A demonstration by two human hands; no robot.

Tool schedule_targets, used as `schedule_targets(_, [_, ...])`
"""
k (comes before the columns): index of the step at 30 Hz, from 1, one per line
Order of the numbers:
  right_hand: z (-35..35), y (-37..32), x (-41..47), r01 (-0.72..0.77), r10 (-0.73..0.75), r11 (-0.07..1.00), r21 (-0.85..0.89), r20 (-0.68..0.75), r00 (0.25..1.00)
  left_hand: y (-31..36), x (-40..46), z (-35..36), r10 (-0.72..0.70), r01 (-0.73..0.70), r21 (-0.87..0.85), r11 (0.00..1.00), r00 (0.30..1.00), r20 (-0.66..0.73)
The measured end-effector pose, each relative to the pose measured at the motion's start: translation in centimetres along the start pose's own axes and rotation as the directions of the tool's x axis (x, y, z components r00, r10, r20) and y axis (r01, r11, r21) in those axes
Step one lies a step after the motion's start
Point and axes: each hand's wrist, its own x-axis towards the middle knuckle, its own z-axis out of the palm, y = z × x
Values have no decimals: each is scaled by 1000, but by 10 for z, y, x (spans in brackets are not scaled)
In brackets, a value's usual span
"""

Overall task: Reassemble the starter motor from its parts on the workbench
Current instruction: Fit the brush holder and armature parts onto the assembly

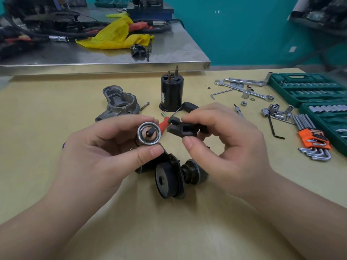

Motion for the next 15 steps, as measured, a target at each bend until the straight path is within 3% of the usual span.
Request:
schedule_targets(8, [1,-3,-3,19,-20,999,-41,-14,1000,2,0,3,2,-2,-23,1000,1000,-18])
schedule_targets(11, [2,-9,-6,-178,181,964,198,2,984,4,-1,2,-14,14,9,1000,999,-30])
schedule_targets(13, [3,-14,-6,-335,328,848,410,89,940,3,0,1,-6,7,19,1000,999,-39])
schedule_targets(15, [4,-15,-3,-442,428,735,514,154,891,3,0,1,6,-4,34,999,999,-42])
